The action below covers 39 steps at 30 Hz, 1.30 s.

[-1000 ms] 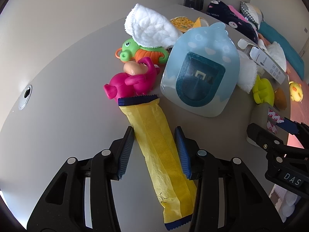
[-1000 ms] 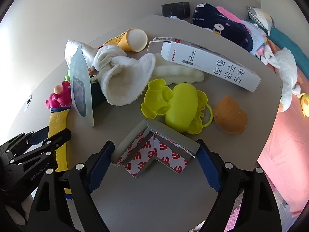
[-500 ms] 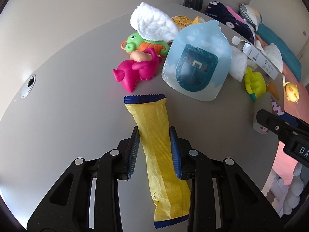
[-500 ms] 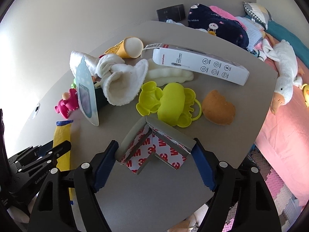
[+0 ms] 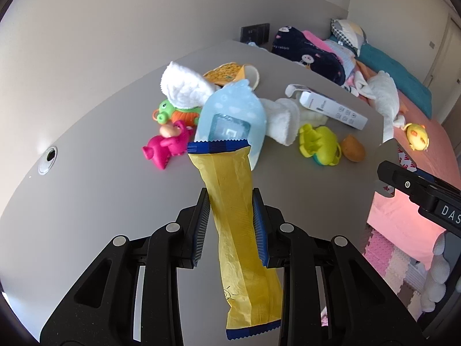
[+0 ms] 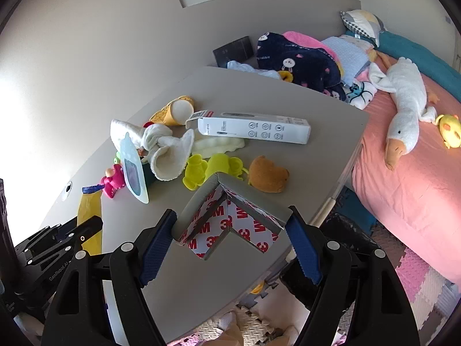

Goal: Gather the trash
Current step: 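Carry the wrapper and tape box down to the black bin and open both tools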

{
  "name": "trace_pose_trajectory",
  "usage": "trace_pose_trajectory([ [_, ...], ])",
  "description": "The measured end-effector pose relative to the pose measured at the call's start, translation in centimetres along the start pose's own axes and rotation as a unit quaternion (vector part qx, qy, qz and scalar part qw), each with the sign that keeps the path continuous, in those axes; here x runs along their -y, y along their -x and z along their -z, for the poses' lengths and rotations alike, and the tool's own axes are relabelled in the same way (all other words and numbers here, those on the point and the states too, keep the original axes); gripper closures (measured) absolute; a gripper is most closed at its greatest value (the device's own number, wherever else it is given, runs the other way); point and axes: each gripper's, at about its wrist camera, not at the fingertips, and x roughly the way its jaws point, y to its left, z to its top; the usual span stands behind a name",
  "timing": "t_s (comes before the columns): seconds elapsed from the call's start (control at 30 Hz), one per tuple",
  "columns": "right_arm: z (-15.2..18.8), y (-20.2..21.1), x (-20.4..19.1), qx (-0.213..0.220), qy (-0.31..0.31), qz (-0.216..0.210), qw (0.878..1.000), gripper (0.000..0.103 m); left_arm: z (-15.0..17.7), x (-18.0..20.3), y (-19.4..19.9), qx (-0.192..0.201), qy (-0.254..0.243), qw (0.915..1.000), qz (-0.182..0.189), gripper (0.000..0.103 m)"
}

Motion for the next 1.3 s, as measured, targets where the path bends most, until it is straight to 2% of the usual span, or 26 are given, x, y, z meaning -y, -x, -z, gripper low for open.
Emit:
trace_pose_trajectory([
  [0.3,1.2,3.7,5.0,0.025,-0.031,0.026,0.999,0.026,-0.1,6.3,0.9,0.009,-0.045,0.9982,0.039,0.074],
  [0.6,2.8,7.2,10.9,0.046,-0.070,0.066,0.994,0.025,-0.1,13.1,0.6,0.009,-0.091,0.9924,0.082,0.074],
  [1.0,4.8,11.6,18.0,0.070,-0.119,0.115,0.984,0.025,0.1,21.5,0.3,0.004,-0.151,0.9791,0.137,0.074],
  [1.3,5.8,12.8,21.5,0.072,-0.149,0.139,0.976,0.024,0.3,26.0,-0.8,-0.013,-0.191,0.9673,0.166,0.074],
])
